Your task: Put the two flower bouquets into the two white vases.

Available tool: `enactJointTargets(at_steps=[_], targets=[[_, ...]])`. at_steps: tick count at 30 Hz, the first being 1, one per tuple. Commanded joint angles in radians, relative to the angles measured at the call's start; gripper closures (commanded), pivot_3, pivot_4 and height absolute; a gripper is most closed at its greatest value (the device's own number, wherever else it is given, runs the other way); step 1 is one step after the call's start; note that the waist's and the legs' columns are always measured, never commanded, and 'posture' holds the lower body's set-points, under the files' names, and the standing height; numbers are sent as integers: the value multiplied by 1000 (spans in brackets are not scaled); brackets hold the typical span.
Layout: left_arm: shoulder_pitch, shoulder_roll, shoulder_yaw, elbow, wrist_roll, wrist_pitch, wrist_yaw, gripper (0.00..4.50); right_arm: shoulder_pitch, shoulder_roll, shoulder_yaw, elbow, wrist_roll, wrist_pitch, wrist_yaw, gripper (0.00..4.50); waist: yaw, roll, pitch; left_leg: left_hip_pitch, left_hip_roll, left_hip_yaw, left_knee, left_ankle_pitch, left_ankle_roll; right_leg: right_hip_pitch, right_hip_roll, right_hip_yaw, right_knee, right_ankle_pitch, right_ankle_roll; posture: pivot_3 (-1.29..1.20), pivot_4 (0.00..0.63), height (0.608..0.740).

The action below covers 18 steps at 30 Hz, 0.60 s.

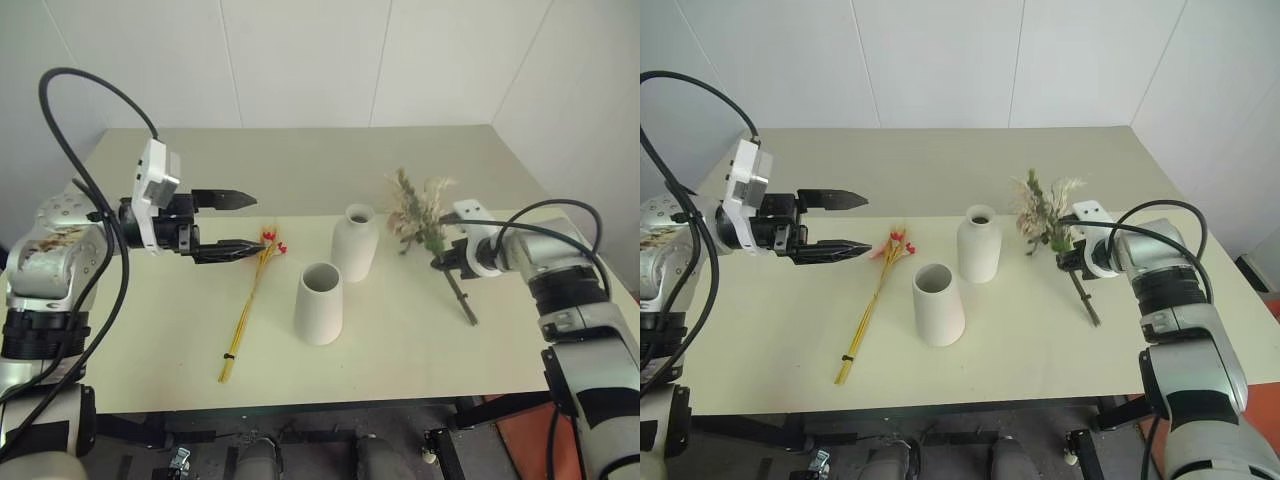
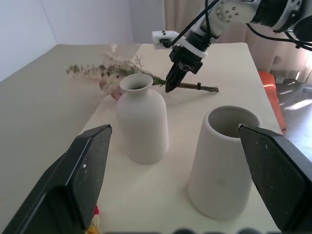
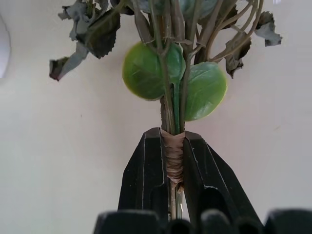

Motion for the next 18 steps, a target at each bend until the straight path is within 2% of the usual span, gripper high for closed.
enactJointTargets(at_steps=[1,4,9,11,15,18], targets=[[13,22,60,-51,-29,28,45,0,19,30,-206,-130,28,-95,-145,4279,0,0,0,0,0,0,0,0,0,0,0,0,0,0,0,0,150,740],[27,26,74,-65,-37,47,67,0,75,98,-289,-236,-7,-317,-284,4279,0,0,0,0,0,0,0,0,0,0,0,0,0,0,0,0,150,740],[29,26,80,-70,-43,60,87,0,-42,215,-406,-256,116,-427,-308,4279,-8,0,0,1,0,0,0,0,0,0,0,1,2,0,0,0,150,740],[28,25,77,-74,-43,62,90,0,-78,264,-405,-271,140,-483,-303,4279,-8,1,0,1,0,0,-1,0,0,0,1,1,2,1,-1,0,150,740],[22,20,71,-79,-42,65,97,0,-98,375,-307,-318,117,-649,-262,4279,-9,1,0,1,1,0,-1,0,0,0,1,0,2,1,-1,0,150,740],[24,21,67,-84,-40,64,98,0,-103,432,-271,-331,121,-700,-252,4279,-8,1,0,1,1,0,-1,0,0,0,1,0,3,1,-1,0,150,740]])
